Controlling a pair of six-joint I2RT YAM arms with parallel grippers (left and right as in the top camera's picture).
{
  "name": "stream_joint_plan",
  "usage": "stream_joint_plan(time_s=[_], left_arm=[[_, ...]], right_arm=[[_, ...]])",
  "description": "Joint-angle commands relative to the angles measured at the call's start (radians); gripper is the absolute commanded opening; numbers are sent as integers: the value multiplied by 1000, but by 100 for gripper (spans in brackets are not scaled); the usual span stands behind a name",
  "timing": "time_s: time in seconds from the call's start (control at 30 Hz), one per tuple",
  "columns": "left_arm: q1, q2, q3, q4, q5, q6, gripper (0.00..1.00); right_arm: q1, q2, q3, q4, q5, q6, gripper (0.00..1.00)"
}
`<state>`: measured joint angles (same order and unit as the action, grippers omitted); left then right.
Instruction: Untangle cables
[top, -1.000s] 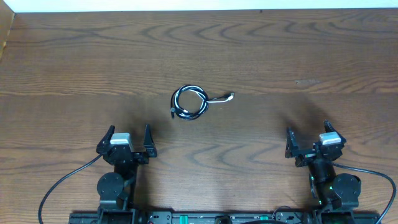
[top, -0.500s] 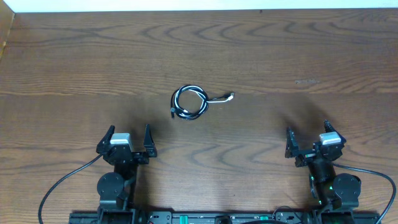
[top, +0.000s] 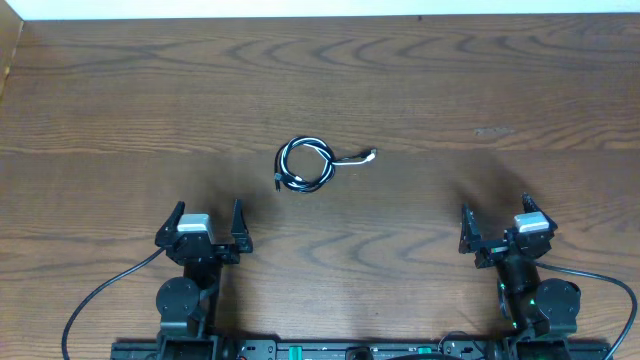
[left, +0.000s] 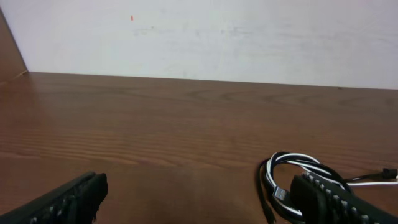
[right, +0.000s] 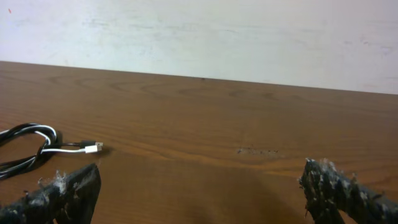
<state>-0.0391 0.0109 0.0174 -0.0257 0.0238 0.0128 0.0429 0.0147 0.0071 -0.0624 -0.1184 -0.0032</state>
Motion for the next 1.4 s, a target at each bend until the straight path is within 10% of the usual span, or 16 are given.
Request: stream_joint_plan(time_s=[0.0, 0.73, 1.37], left_arm=[[8, -5, -13, -40, 39, 13, 99], [7, 795, 686, -283, 351, 1, 99], [-126, 1633, 1436, -786, 410, 294, 99]], right_arm=[[11, -3, -2, -1, 3, 14, 99], [10, 265, 327, -63, -129, -5, 99], [10, 953, 1065, -732, -257, -148, 99]])
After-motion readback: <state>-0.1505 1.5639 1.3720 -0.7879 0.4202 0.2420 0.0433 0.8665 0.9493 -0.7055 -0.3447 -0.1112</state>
